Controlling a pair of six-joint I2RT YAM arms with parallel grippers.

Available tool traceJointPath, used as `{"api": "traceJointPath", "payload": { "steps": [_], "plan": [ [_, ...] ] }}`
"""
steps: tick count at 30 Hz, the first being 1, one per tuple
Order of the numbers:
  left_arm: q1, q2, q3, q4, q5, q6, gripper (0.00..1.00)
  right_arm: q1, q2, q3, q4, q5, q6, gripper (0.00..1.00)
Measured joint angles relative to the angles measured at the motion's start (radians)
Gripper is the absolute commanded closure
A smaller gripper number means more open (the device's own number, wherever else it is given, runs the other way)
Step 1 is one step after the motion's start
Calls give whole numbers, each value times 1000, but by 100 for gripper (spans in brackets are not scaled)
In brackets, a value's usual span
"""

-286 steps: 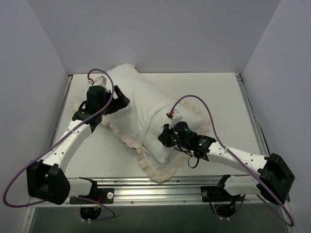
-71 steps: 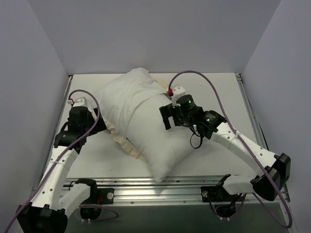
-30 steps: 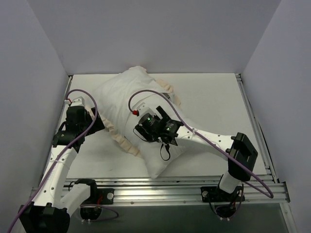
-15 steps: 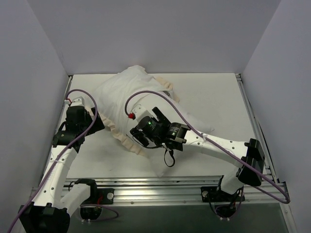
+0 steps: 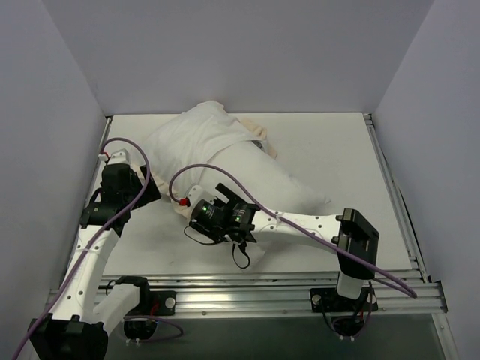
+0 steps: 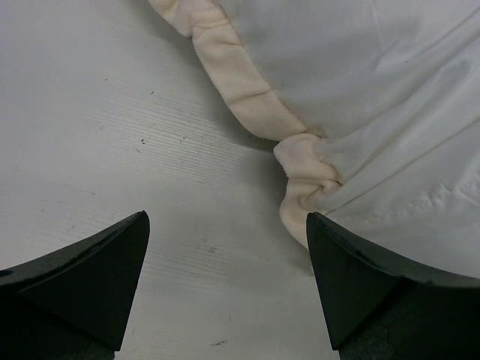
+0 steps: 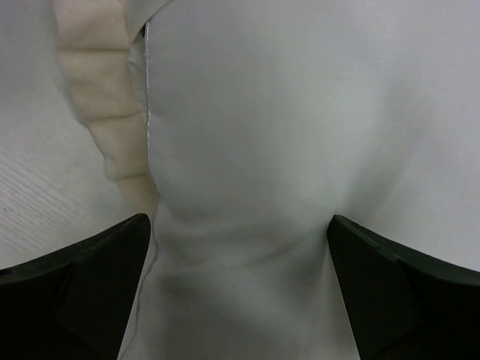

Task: Remove the pillowcase from the pillow

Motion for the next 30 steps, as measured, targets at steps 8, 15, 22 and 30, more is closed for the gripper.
{"api": "traceJointPath", "payload": {
  "steps": [8, 15, 22, 30],
  "plan": [
    [0, 0, 0, 0, 0, 0, 6, -5, 132, 0, 47, 116, -19, 1],
    [0, 0, 0, 0, 9, 0, 6, -69, 195, 0, 73, 206, -14, 79],
    [0, 18, 0, 9, 58, -1, 6, -109, 168, 7, 71, 163, -2, 100],
    [1, 58, -10, 56, 98, -126, 6, -166, 34, 15, 54, 15, 6, 100]
  ]
}}
